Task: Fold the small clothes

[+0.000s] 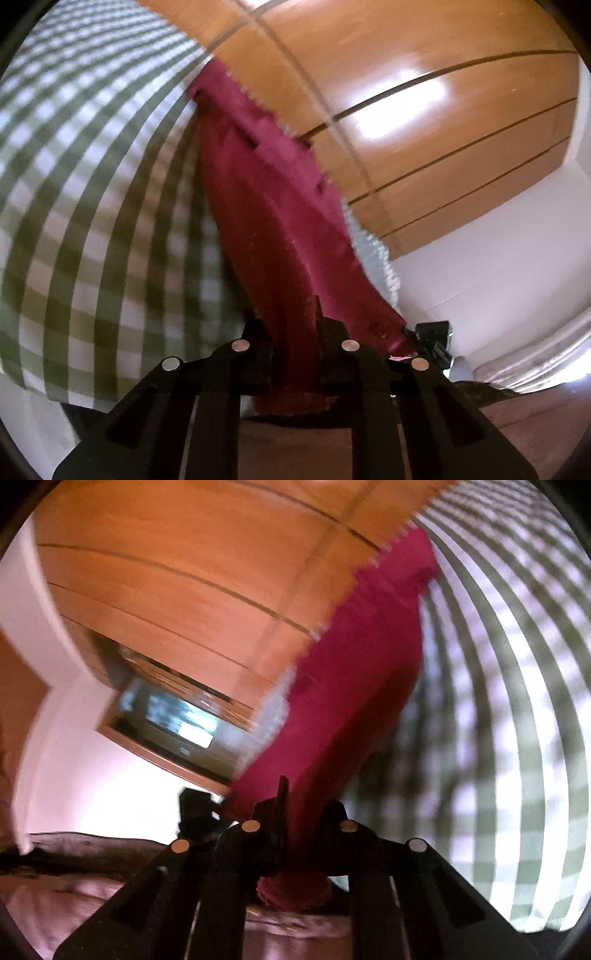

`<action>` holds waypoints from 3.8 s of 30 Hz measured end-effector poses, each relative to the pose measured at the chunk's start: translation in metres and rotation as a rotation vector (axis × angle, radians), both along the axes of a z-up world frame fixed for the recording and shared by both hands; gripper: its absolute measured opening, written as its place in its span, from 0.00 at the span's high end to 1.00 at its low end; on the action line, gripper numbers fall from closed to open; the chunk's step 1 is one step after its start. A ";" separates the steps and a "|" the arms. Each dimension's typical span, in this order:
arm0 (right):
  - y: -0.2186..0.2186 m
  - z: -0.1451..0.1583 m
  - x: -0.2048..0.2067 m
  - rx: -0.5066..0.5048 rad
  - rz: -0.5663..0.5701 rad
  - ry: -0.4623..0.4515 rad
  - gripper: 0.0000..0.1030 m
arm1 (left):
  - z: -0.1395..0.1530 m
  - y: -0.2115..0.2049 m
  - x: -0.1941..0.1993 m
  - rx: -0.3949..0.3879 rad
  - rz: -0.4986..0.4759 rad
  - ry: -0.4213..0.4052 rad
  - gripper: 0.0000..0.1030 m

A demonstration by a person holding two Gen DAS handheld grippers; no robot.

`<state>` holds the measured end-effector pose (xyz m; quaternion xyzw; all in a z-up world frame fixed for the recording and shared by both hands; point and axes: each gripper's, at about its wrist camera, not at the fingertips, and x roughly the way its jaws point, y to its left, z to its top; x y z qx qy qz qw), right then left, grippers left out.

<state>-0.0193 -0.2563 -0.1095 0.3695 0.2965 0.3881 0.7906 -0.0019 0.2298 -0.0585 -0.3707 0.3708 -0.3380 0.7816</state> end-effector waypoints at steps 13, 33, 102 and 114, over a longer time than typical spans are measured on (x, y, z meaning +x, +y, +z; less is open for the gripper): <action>-0.007 0.063 -0.028 0.182 0.101 -0.268 0.90 | 0.059 0.008 -0.024 -0.294 -0.027 -0.164 0.87; -0.037 0.086 -0.058 0.325 0.105 -0.347 0.83 | 0.106 0.020 -0.002 -0.386 -0.063 -0.120 0.87; 0.002 0.031 0.002 -0.404 -0.335 -0.043 0.89 | 0.024 -0.002 0.024 0.286 0.208 0.004 0.93; -0.010 0.005 -0.018 -0.458 -0.326 0.034 0.56 | -0.011 -0.005 0.024 0.367 0.199 0.053 0.93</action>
